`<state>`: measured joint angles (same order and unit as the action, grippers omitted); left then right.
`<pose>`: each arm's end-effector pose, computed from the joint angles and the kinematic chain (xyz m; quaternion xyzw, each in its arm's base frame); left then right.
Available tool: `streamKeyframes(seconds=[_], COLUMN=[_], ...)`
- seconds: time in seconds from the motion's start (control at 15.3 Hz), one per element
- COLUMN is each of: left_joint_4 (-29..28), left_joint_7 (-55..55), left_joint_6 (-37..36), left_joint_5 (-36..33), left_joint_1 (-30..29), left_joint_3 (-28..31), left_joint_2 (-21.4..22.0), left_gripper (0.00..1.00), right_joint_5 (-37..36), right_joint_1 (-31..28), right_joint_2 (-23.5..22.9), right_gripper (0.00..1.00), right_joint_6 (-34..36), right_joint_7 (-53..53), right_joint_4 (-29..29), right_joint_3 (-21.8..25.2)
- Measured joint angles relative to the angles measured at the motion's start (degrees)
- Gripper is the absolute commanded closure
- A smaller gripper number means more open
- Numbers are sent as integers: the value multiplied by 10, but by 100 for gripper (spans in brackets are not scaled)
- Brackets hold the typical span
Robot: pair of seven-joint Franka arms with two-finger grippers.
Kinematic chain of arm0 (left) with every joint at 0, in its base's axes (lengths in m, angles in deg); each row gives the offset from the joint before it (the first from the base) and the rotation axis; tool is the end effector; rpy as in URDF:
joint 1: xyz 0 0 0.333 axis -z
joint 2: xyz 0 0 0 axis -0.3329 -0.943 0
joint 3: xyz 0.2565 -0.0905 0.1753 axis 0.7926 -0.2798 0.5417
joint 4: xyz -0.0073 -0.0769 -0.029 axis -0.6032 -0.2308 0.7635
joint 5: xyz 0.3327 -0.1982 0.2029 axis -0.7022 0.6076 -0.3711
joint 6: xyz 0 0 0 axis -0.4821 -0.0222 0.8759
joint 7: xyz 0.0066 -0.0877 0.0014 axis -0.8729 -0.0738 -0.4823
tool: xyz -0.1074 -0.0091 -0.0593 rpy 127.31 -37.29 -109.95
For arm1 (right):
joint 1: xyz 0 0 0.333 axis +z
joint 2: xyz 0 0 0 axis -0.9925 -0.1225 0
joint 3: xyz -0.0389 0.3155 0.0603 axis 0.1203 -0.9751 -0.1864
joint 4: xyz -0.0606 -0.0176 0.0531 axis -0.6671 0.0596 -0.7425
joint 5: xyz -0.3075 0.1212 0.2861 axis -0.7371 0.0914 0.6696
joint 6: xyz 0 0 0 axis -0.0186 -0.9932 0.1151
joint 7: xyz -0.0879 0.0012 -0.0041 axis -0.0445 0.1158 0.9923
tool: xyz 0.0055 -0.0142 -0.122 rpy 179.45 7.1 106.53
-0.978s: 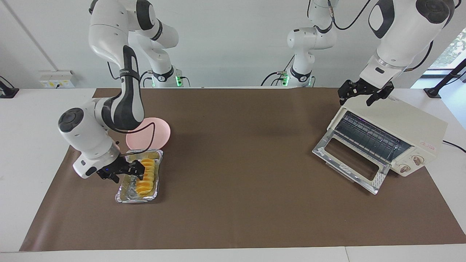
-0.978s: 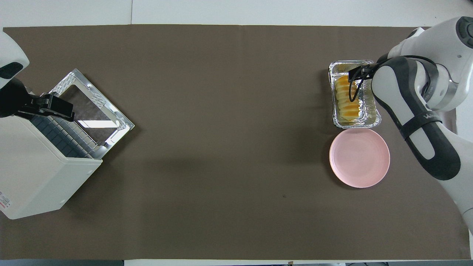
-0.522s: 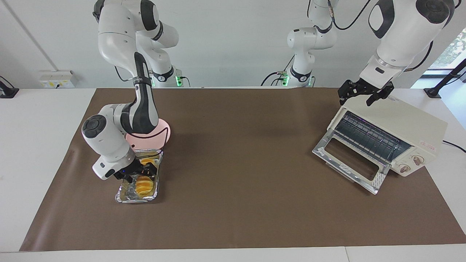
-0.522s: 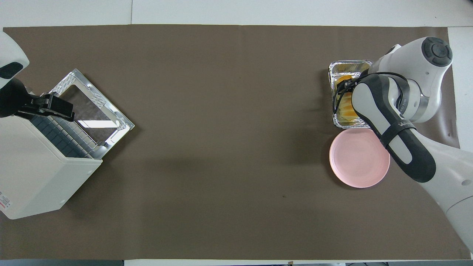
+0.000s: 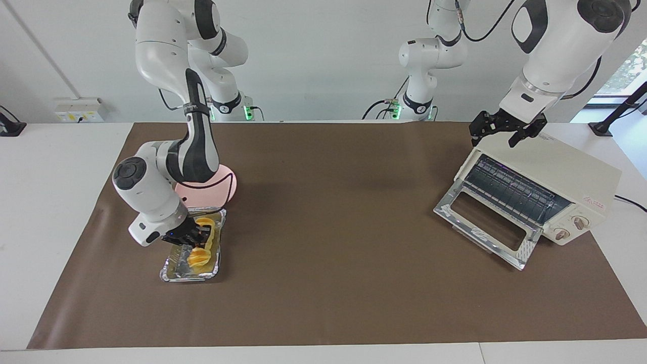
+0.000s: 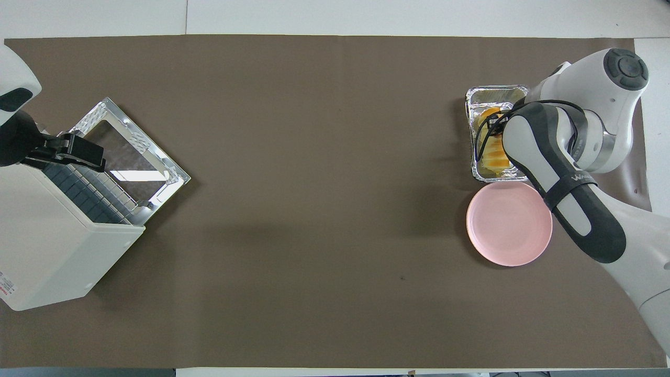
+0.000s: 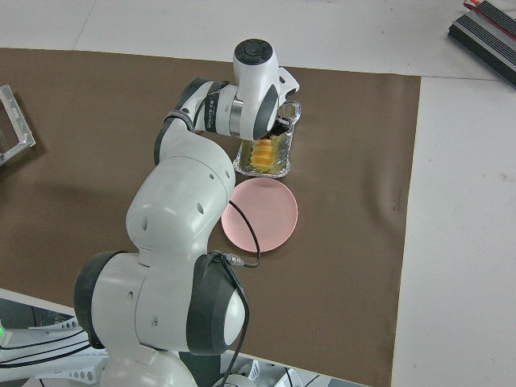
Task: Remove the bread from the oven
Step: 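Lift the bread and lower it onto the pink plate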
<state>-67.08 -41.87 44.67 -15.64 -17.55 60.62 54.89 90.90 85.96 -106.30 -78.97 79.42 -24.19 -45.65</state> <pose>0.5998 -0.0670 0.5954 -0.9970 0.0641 0.0433 0.0035 0.7127 0.0059 0.2930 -0.9987 -0.0184 -0.0064 0.0477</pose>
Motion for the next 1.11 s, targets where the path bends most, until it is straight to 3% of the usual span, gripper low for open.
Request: streamKeyframes(seconds=[0.33,0.52,0.65,0.85,1.11], left_joint_4=[0,0,0,0,0], left_joint_7=[0,0,0,0,0], left_joint_6=[0,0,0,0,0], left_joint_5=[0,0,0,0,0], left_joint_1=[0,0,0,0,0], left_joint_3=[0,0,0,0,0], left_joint_2=[0,0,0,0,0], left_gripper=[0,0,0,0,0], right_joint_5=[0,0,0,-1,-1], right_joint_1=[-5,-6,-5,-4,-4], right_joint_2=[23,67,106,166,242], right_gripper=[80,80,74,73,71], right_joint_6=[114,169,208,220,173], right_joint_7=[-1,-23,-44,-56,-56], right_joint_4=[62,65,54,-6,-149], right_joint_3=[2,3,2,2,1])
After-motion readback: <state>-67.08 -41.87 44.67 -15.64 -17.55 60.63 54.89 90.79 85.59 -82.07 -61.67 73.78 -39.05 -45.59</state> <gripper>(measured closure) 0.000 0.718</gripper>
